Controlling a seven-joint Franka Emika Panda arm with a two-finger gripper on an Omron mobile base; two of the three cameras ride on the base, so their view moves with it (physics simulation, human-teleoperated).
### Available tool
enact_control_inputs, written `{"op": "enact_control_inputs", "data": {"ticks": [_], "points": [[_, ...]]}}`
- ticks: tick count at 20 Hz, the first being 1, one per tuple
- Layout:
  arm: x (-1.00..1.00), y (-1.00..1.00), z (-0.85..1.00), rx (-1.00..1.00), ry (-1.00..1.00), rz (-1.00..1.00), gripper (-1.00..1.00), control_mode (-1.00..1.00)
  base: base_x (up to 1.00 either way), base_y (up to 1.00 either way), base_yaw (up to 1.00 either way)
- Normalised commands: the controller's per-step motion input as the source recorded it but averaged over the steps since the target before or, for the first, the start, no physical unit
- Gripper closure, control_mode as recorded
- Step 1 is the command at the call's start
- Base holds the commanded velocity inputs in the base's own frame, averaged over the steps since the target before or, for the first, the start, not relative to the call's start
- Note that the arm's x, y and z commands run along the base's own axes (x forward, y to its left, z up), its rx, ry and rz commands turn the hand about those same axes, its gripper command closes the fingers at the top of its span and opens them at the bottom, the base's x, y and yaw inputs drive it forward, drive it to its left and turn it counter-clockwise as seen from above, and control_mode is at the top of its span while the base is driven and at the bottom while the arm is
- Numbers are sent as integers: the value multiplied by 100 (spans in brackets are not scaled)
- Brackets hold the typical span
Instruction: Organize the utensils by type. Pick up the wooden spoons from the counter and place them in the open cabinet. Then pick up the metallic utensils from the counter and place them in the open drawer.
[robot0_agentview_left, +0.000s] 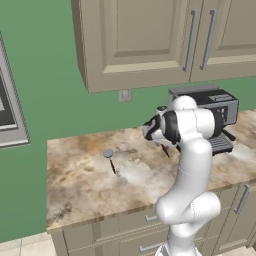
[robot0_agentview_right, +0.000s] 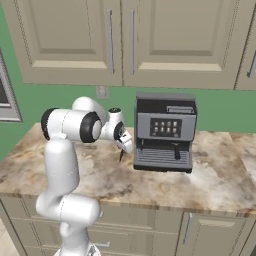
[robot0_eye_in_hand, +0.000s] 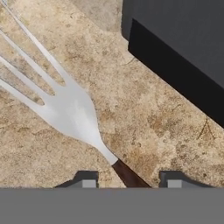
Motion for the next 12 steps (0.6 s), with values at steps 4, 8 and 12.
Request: {"op": "enact_control_inputs", "data": {"ticks": [4, 8, 12], "points": [[-46, 6, -42, 2, -4, 4, 100, -100, 0, 0, 0], [-51, 12, -38, 3, -2, 3, 100, -100, 0, 0, 0], [-46, 22, -31, 3, -1, 3, 100, -100, 0, 0, 0]]}}
